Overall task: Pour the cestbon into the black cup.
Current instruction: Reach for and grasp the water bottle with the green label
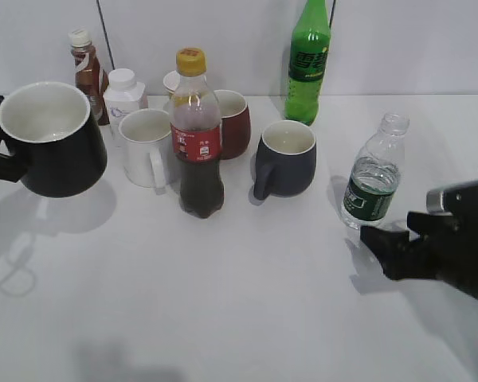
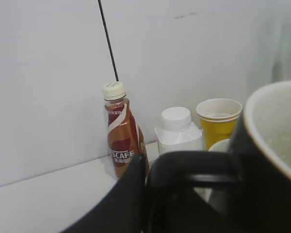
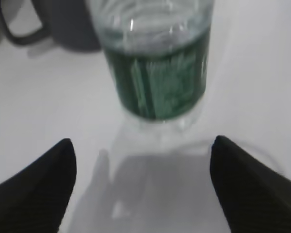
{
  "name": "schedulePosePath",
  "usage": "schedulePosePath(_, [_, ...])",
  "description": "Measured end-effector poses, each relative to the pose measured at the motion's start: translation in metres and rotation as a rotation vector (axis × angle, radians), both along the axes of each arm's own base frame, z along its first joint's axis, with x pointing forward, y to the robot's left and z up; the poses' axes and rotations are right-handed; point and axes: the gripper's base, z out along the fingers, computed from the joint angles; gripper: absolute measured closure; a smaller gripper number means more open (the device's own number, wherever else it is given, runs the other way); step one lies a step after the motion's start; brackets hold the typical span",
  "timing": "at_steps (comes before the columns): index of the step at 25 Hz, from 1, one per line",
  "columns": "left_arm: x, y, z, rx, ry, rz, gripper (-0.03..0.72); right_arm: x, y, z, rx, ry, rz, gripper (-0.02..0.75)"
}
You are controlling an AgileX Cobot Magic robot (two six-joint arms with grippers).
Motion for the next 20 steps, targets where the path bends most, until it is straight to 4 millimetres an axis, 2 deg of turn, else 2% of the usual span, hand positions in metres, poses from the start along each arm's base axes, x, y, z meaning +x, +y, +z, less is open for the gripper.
schedulePosePath(4, [0.0,0.0,0.0,0.0,0.0,0.0,0.643,0.021,0.005,0.007,0.012,-0.078,0.028,0.071])
schedulePosePath(10, [0.0,-0.001,0.0,0.007,-0.001,-0.017,0.643,0.064,0.013,0.021,0.038,-0.195,0.053,0.085])
schedulePosePath(11, [-0.001,-0.002,0.0,0.01,-0.001,-0.024,0.643,0.068,0.015,0.02,0.033,-0.195,0.07,0.117])
schedulePosePath(12, [-0.001,-0.003,0.0,0.012,-0.001,-0.029,0.643,0.072,0.017,0.02,0.029,-0.199,0.091,0.188])
schedulePosePath(13, [-0.001,-0.003,0.0,0.014,-0.001,-0.034,0.643,0.074,0.018,0.02,0.026,-0.202,0.107,0.247])
schedulePosePath(16, [-0.001,-0.004,0.0,0.016,-0.001,-0.04,0.643,0.072,0.02,0.02,0.022,-0.2,0.147,0.24])
schedulePosePath(20, [-0.004,-0.013,0.003,0.019,0.005,-0.069,0.644,0.057,0.019,0.031,0.0,-0.185,0.167,0.24])
